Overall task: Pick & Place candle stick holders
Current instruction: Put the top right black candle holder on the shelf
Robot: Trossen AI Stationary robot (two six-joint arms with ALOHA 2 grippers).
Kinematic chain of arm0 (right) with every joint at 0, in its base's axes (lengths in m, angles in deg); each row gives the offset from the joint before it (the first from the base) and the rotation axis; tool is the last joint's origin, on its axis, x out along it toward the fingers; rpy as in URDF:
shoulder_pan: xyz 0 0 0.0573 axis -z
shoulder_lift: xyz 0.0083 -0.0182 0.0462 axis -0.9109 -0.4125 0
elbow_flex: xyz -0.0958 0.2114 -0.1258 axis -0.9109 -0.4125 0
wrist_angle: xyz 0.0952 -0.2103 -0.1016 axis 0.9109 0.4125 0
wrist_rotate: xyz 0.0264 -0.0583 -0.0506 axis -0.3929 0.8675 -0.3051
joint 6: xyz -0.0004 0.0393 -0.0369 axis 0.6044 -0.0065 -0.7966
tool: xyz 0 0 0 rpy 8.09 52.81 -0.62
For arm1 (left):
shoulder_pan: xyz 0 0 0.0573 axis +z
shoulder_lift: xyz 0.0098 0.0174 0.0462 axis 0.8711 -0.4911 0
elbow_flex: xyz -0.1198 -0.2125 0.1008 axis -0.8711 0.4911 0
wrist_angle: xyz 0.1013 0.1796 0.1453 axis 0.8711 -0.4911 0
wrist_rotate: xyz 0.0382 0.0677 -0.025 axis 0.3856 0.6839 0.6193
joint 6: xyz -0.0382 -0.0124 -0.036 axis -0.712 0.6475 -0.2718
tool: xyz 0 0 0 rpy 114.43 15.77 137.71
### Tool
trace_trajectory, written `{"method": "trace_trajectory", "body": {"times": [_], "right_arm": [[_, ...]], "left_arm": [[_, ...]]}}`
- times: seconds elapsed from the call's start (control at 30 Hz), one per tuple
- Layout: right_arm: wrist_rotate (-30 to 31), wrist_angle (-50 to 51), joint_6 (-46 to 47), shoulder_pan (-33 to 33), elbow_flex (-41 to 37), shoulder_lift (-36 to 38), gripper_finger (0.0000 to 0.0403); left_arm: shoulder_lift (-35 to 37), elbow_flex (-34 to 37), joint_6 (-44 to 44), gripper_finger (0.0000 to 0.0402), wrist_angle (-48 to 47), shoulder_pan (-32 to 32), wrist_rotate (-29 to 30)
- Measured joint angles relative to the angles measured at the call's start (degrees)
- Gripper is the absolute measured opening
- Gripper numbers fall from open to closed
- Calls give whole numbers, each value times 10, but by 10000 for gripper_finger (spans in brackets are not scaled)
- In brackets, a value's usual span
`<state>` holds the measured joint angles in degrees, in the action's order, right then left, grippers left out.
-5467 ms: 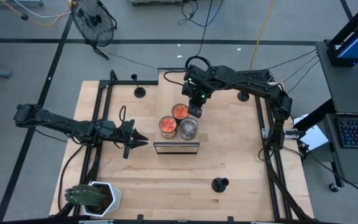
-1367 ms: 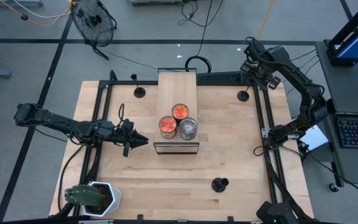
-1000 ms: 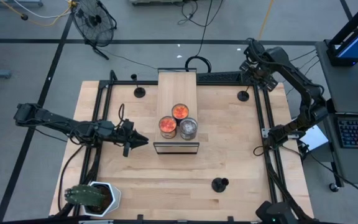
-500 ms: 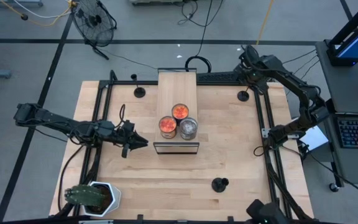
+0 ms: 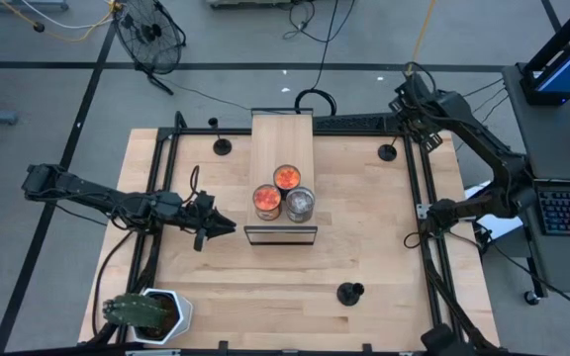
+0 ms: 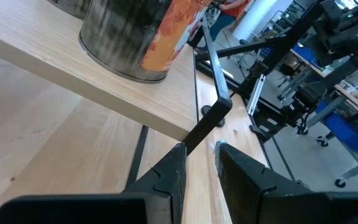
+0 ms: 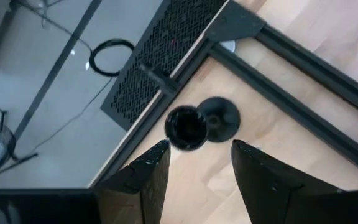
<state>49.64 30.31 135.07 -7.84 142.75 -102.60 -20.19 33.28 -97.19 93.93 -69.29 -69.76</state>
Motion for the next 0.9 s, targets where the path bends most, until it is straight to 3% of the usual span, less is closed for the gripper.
{"method": "trace_trajectory", "body": {"times": [0.6,0.9], "right_arm": [[-32,6,30,40,-1,-40,166],[-62,-47,29,49,-70,-40,166]], "left_arm": [[0,0,-9,93,0,0,-1],[0,0,-9,93,-1,0,-1]]}}
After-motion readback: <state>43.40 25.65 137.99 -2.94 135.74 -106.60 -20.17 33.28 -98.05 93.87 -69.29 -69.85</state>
